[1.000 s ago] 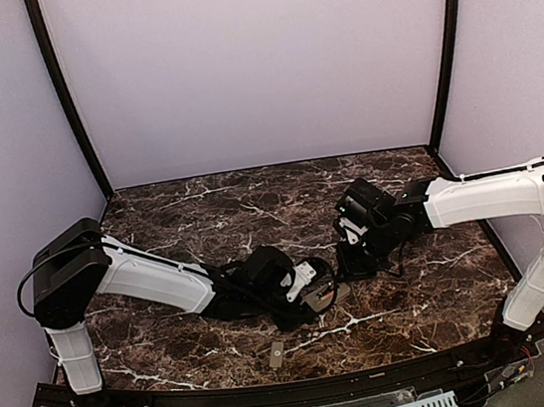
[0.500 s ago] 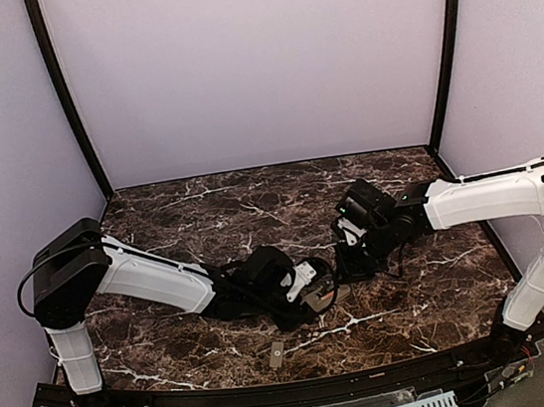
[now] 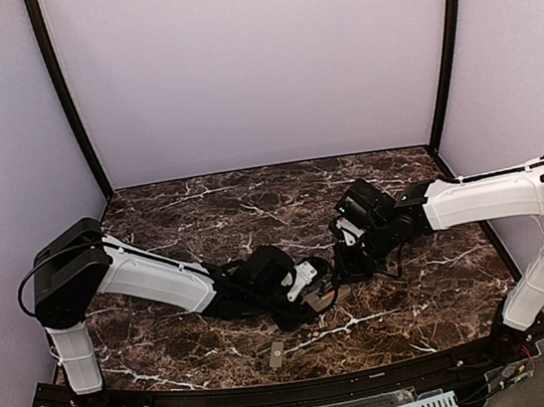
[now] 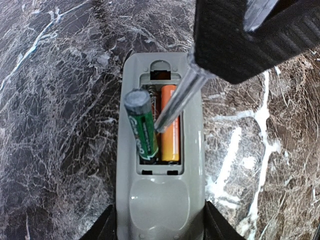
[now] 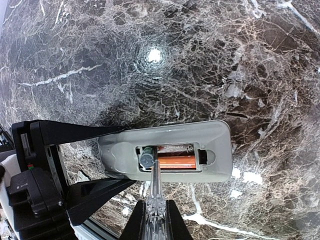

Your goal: Unload the batteries from the remote control

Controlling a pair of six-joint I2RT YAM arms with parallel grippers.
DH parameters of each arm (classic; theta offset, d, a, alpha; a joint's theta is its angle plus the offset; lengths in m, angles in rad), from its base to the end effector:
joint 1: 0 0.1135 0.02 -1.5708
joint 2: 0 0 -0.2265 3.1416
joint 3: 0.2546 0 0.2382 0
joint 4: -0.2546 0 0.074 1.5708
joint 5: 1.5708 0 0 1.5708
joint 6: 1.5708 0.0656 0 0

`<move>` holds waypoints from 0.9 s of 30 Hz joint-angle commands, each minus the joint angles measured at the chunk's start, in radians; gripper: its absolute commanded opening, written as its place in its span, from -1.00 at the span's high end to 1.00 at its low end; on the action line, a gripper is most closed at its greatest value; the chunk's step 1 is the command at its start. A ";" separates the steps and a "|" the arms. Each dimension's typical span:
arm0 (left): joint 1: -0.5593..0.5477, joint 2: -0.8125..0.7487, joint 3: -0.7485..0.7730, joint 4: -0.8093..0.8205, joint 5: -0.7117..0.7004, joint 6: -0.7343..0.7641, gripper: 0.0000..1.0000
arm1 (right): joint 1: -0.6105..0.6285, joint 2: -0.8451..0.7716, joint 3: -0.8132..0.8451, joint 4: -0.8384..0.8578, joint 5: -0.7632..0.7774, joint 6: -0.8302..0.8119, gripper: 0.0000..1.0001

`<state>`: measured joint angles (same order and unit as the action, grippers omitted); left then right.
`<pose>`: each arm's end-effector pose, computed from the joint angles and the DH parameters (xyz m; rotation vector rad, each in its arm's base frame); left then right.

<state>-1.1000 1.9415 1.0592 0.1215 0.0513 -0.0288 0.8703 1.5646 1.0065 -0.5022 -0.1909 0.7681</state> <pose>0.1766 -0.3544 0.0885 1.2552 2.0630 -0.6061 0.1926 0.2477 0.1480 -0.2159 2.8329 0.7271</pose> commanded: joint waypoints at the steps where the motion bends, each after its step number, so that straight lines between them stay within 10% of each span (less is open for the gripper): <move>1: -0.009 0.011 0.011 -0.039 0.018 0.009 0.99 | 0.010 0.013 -0.003 0.031 -0.016 -0.007 1.00; 27: -0.009 0.012 0.006 -0.038 0.030 0.005 0.99 | 0.011 -0.023 0.016 0.056 -0.042 0.015 1.00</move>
<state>-1.1000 1.9423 1.0599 0.1207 0.0521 -0.0254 0.8703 1.5677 1.0077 -0.5091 -0.2123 0.7704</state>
